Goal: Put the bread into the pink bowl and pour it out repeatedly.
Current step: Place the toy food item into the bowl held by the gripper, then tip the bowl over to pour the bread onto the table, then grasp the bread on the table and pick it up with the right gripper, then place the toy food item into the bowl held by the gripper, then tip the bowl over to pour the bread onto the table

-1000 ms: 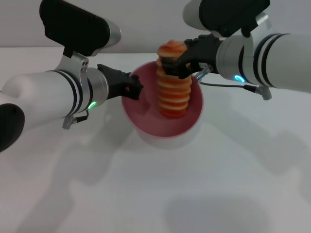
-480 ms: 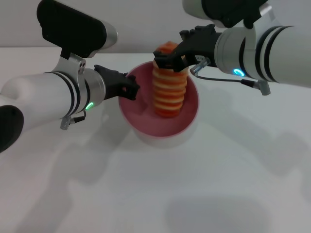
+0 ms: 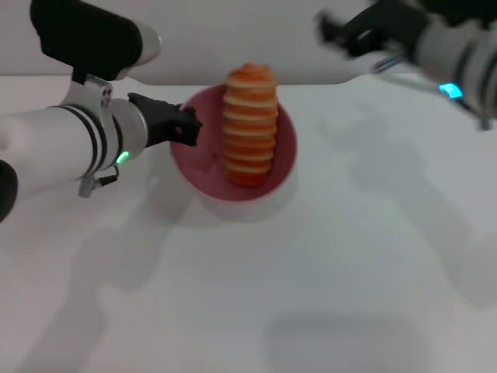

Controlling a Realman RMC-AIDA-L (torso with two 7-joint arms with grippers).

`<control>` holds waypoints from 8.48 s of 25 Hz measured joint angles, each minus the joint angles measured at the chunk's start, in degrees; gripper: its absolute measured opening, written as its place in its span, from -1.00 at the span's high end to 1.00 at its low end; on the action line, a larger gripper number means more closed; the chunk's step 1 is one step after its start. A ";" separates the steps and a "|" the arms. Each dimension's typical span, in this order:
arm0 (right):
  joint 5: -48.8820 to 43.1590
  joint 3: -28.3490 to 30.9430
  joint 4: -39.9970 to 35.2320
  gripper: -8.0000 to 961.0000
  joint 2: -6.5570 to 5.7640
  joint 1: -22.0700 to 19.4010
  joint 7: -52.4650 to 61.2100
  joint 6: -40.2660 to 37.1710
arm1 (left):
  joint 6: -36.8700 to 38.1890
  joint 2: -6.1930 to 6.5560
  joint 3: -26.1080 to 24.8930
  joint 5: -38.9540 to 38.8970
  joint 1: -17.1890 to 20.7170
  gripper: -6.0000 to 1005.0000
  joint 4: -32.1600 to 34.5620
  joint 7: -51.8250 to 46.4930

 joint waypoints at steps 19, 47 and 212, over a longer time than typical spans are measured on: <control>-13.35 4.34 19.32 -0.53 0.11 -19.32 9.43 -46.69 | 14.60 -0.08 3.64 0.01 3.50 0.91 -1.93 16.19; -13.26 7.12 18.55 -0.53 -0.05 -22.45 15.62 -41.37 | 38.55 -0.43 9.05 2.66 7.45 0.91 -6.30 31.45; 12.02 10.69 7.59 -0.06 0.00 -8.41 -0.51 7.28 | 4.79 -0.12 -1.16 13.86 -2.24 0.91 -1.11 3.17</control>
